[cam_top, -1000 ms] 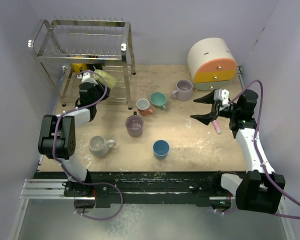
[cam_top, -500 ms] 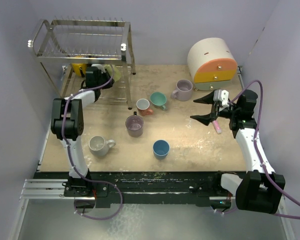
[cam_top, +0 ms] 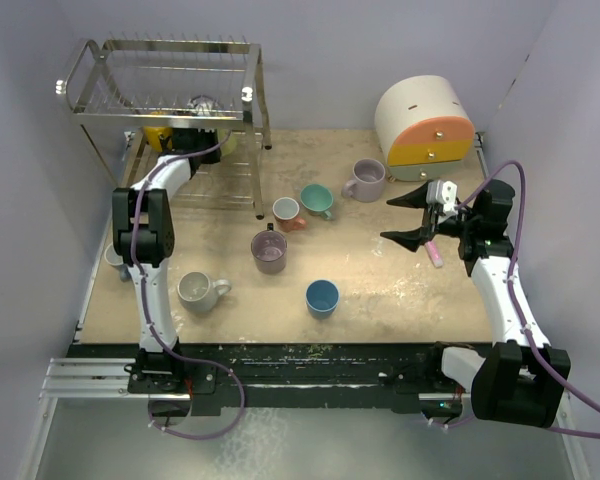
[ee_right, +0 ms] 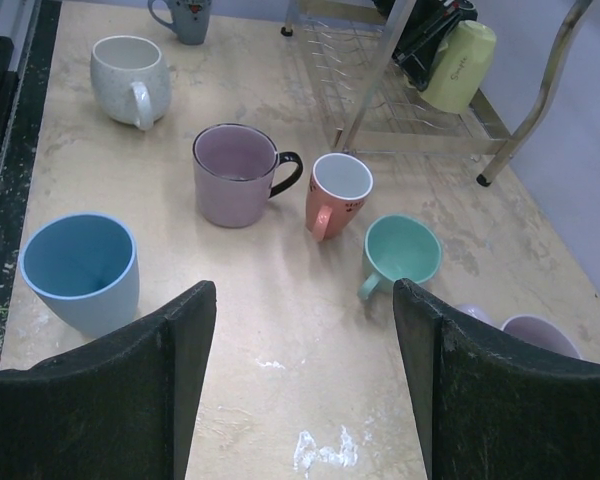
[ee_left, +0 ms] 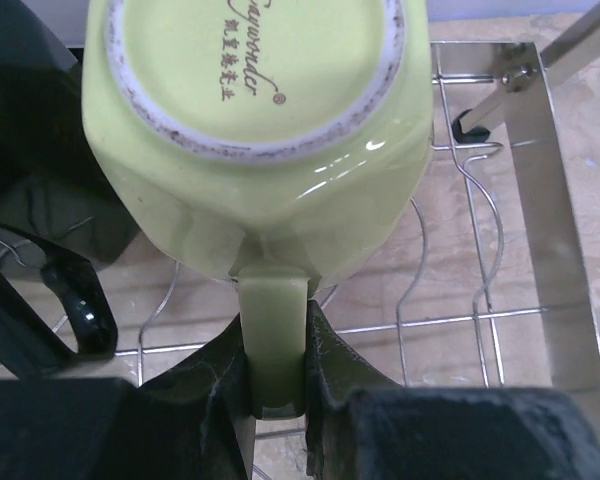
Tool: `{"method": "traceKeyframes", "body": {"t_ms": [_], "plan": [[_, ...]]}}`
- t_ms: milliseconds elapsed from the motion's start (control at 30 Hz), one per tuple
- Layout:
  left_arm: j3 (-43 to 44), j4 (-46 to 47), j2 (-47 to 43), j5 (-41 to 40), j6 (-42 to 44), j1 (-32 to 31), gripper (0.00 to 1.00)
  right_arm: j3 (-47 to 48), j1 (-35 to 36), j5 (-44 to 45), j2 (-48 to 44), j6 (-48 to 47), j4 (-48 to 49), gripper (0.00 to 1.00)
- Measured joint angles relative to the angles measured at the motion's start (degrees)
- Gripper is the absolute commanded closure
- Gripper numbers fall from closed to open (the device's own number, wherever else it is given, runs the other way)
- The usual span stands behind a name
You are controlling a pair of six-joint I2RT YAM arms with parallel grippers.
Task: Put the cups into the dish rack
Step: Turn the cup upside down in the dish rack.
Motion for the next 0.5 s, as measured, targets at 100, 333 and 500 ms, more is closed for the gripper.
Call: {"method": "traceKeyframes", "body": {"t_ms": [100,333,500], "plan": [[2.91,-1.77,1.44,-0.55,1.68,0.17,0.87,0.02,0.0,0.04,0.0,-0.42,-0.2,0.26],[5.73,-3.76,2.82,-2.23,4.42,0.22,0.5,0.68,0.0,0.13,0.0,-1.25,-1.11,0.26],[6.43,-1.6,2.64,-2.91,4.94,0.24,0.29,0.74,0.0,0.13,0.0,-1.55,-1.55,0.26]]}}
